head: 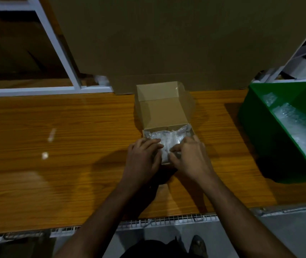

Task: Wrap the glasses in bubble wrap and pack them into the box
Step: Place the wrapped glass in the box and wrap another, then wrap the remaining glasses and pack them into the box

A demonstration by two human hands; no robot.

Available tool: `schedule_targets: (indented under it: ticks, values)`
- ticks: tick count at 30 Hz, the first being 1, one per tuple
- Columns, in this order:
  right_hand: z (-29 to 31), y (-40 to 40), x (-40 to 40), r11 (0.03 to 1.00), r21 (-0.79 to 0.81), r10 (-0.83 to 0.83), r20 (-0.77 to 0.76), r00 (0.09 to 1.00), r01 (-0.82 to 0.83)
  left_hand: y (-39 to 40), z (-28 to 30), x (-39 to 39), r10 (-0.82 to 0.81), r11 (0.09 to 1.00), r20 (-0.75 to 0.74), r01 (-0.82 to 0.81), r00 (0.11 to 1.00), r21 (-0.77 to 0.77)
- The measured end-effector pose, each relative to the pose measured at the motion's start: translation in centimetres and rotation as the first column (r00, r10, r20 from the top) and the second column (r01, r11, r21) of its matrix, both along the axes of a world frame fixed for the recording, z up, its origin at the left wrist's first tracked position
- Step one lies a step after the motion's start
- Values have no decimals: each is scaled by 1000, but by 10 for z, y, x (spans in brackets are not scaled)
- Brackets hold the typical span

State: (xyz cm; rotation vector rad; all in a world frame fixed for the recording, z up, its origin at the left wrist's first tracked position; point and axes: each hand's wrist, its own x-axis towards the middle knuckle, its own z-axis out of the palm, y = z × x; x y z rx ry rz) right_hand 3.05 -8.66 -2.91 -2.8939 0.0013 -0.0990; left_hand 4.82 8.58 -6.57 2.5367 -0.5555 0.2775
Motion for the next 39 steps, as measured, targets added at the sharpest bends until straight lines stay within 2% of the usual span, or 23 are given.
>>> schedule_targets:
  ticks: [4,10,12,15,20,23,27,31,35,37,39]
  values:
    - [-2,1,6,996,86,23,-6,1000,-22,3,-6,-5,62,998,0,-62,998,-33]
    - [-4,1,14,987,-161,8,-104,995,-25,8,-7,-9,97,994,1,-97,995,-49]
    - [0,0,17,982,-179,40,-104,994,-58,8,-8,-10,100,994,0,-100,995,-50]
    - [6,-5,20,979,-190,70,-26,997,-74,8,-9,-14,123,991,5,-123,992,-46]
    - [7,-9,25,951,-267,117,-149,982,-154,5,-11,-15,136,991,15,-136,991,-19]
    - [13,-11,25,960,-243,114,-108,988,-137,4,-12,-14,124,992,10,-124,992,-9]
    - [16,-13,25,954,-233,120,-270,955,-186,2,-11,-16,147,989,-23,-146,989,24]
    - [22,-20,23,960,-168,178,-251,951,-224,-1,-10,-20,179,984,-17,-178,984,31]
    - [19,-17,19,960,-139,179,-366,913,-243,-7,-12,-22,182,983,-13,-181,983,37]
    - [21,-22,15,968,-80,204,-306,930,-239,-8,-14,-22,189,982,-9,-189,982,31]
    - [32,-33,7,979,49,206,-187,961,-200,-7,-14,-25,191,982,-9,-191,982,5]
